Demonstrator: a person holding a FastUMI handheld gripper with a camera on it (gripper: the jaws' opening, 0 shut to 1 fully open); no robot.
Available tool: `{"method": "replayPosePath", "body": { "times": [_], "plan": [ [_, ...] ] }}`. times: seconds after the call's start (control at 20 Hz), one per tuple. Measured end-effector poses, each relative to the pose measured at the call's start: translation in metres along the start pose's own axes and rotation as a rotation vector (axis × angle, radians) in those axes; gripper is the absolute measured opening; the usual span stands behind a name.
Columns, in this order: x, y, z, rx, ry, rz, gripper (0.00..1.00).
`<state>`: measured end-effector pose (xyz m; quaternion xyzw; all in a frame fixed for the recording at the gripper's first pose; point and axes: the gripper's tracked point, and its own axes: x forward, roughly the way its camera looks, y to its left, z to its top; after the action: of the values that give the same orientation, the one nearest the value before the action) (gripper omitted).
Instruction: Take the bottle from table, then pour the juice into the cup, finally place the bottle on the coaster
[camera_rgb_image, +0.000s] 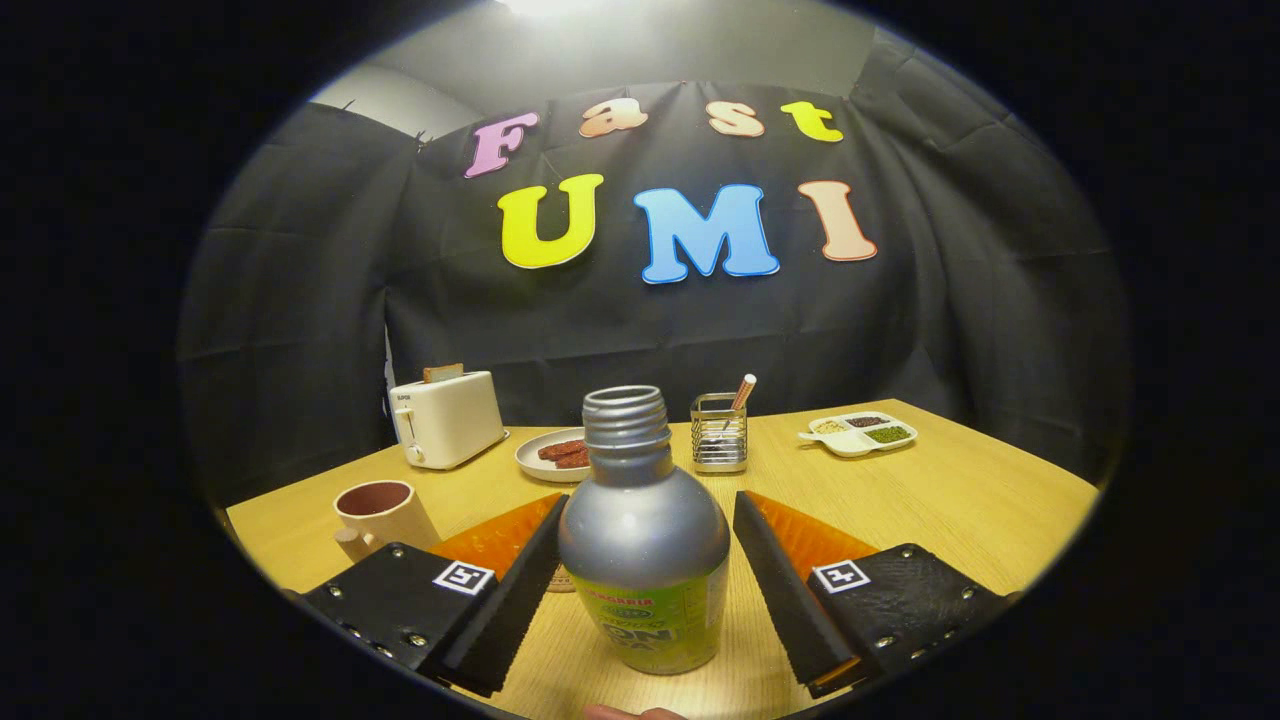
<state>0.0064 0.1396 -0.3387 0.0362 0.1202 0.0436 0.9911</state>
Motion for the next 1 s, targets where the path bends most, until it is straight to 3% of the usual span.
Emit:
{"method": "replayPosePath", "body": {
  "times": [0.25, 0.35, 0.45, 1.0],
  "plan": [
    [0.013, -0.001, -0.016, -0.027, 0.014, -0.016, 1.00],
    [0.013, 0.000, -0.018, -0.036, 0.008, -0.013, 0.87],
    [0.014, 0.001, -0.015, -0.068, 0.007, -0.013, 0.83],
    [0.039, 0.029, 0.011, -0.436, 0.035, 0.004, 0.81]
  ]
}}
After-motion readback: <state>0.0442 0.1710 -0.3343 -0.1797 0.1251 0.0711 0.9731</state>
